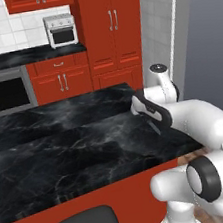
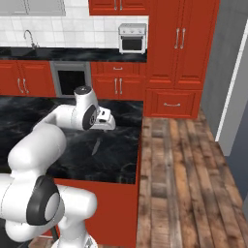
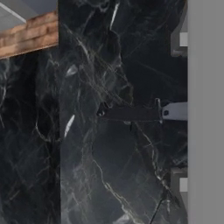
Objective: Retrieve the butter from the fridge and place it on a plate on the dining table. Then retrieve the butter knife by the fridge and place it near the plate.
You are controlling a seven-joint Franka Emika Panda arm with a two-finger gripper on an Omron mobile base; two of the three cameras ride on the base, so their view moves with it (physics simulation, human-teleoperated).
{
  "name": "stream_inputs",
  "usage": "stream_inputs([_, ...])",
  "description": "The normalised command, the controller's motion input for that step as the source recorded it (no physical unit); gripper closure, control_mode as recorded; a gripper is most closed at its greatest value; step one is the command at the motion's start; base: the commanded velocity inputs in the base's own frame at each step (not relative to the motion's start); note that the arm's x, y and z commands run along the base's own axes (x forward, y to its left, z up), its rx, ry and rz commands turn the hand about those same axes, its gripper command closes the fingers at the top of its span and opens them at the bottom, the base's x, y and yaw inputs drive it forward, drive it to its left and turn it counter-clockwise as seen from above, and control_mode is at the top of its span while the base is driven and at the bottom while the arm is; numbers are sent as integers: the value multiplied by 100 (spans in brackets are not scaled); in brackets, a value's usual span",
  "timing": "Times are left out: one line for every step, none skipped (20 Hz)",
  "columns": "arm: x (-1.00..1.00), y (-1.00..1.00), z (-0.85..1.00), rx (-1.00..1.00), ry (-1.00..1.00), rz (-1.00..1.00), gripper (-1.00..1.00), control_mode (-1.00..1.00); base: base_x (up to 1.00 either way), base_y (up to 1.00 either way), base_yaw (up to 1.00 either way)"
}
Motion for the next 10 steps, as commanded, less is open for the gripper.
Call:
stream_inputs([0, 0, -26, 0, 2, 0, -100, -100, 0, 0, 0])
stream_inputs([1, 0, -24, 0, 0, 0, -100, -100, 0, 0, 0])
stream_inputs([6, 0, -26, 0, 0, 0, -100, -100, 0, 0, 0])
stream_inputs([8, 0, -25, 0, 0, 0, -100, -100, 0, 0, 0])
stream_inputs([4, 0, -23, 0, 0, 0, -100, -100, 0, 0, 0])
stream_inputs([4, 0, -26, 0, 0, 0, -100, -100, 0, 0, 0])
stream_inputs([4, 0, -25, 0, 0, 0, -100, -100, 0, 0, 0])
stream_inputs([4, 0, -23, 0, 0, 0, -100, -100, 0, 0, 0])
stream_inputs([5, 0, -21, 0, 0, 0, -100, -100, 0, 0, 0])
stream_inputs([6, 0, -15, 0, 0, 0, -100, -100, 0, 0, 0])
